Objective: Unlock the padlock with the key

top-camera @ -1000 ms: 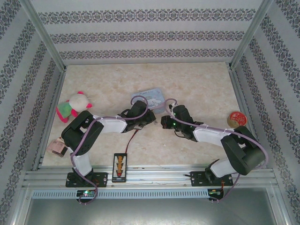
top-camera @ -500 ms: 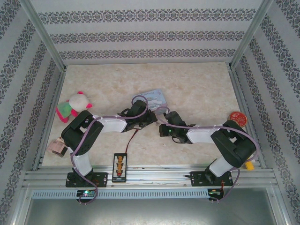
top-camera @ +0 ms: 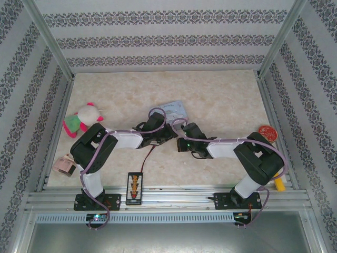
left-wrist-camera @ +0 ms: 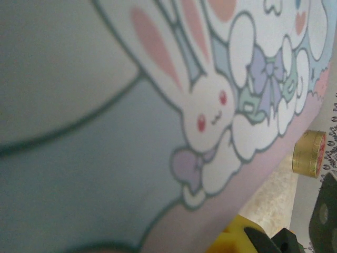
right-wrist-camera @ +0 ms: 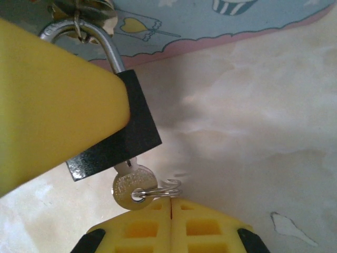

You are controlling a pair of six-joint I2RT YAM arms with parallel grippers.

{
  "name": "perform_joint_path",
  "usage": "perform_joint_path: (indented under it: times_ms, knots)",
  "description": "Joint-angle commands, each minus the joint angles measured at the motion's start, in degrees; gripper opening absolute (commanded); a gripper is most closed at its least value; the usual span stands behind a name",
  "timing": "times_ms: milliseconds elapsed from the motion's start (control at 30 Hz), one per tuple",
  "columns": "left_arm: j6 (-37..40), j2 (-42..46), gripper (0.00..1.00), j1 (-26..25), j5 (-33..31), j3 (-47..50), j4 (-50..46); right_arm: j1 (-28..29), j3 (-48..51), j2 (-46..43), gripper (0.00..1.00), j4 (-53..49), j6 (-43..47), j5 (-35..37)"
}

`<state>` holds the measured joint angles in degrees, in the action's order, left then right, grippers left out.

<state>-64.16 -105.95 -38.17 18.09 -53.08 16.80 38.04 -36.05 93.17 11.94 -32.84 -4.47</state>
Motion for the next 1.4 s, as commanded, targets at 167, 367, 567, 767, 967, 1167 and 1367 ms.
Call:
perform_joint_path:
  times_ms: [167,367,567,767,967,1167,1367]
  knots:
    - [-1.36,-1.73,0.00,0.29,3.38,-0.56,2.21,-0.44,-5.78,4.09,0.00,5.98,2.42,1.75]
    - [-1.86,-1.36,0.00,0.29,1.66,-1.10,1.21,-0.42,-2.68,0.65,0.06,5.12,3.42,2.55]
    - [-2.00,-1.32,0.00,0.38,1.34,-2.01,0.14,0.12,3.33,-6.15,0.22,3.93,6.43,5.49]
    - [-2.62,-1.39,0.00,0.73,1.86,-2.03,0.52,1.44,6.23,-11.90,0.28,1.63,11.07,8.82]
    - [-3.20,-1.03,0.00,1.00,2.46,-2.11,0.52,2.83,7.04,-14.89,0.29,1.21,15.79,11.31]
    - [-4.89,-1.53,0.00,1.26,3.45,-1.66,1.79,4.33,5.53,-12.91,0.29,1.24,18.79,12.35]
    - [-5.43,-1.84,0.00,1.43,3.97,-1.60,1.92,6.58,2.79,-8.05,0.29,1.89,21.01,14.02]
